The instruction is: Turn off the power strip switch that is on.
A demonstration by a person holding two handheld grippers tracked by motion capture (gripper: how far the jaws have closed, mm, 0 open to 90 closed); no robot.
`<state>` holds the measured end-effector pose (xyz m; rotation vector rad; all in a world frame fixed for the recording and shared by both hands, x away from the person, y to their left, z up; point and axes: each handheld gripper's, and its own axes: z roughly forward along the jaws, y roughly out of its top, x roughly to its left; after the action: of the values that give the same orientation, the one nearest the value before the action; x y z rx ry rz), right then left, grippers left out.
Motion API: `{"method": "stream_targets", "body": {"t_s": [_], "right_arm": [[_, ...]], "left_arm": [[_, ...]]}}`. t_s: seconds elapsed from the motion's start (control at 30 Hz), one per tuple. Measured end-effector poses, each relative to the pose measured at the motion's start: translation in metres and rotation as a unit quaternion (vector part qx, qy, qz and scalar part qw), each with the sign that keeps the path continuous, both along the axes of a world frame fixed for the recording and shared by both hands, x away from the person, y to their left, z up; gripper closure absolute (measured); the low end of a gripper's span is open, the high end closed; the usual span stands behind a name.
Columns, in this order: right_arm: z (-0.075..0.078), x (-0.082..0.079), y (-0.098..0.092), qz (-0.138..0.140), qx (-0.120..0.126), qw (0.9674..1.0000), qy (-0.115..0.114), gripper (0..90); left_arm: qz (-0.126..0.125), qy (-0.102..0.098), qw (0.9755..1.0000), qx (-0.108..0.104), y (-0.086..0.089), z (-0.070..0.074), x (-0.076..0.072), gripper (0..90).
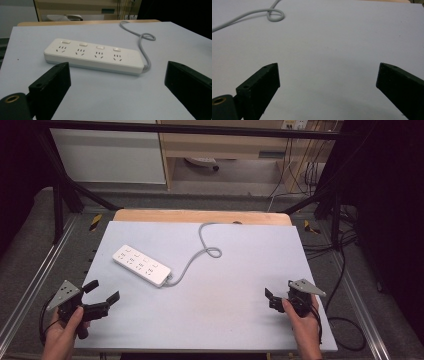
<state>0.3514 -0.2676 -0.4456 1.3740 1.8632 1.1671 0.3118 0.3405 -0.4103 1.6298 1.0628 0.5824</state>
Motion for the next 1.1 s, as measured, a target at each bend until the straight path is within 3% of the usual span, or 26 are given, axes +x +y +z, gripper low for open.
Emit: {"method": "stream_targets", "body": {"t_s": [0.17, 0.37, 1.1], "right_arm": [[-0.002, 0.002, 0.004, 0.009, -0.012, 0.9999, 0.005, 6.1], [-0.002, 0.004, 0.007, 0.021, -0.009, 0.9997, 0.003, 5.4], [0.002, 0.006, 0.010, 0.016, -0.014, 0.9997, -0.014, 3.4]], "left_arm": [[-0.004, 0.001, 1.0000, -0.003, -0.001, 0.000, 0.000, 6.5], [-0.006, -0.002, 1.0000, -0.007, -0.001, 0.001, 0.000, 6.2], [-0.026, -0.016, 0.9994, -0.014, -0.009, 0.014, 0.001, 5.8]]}}
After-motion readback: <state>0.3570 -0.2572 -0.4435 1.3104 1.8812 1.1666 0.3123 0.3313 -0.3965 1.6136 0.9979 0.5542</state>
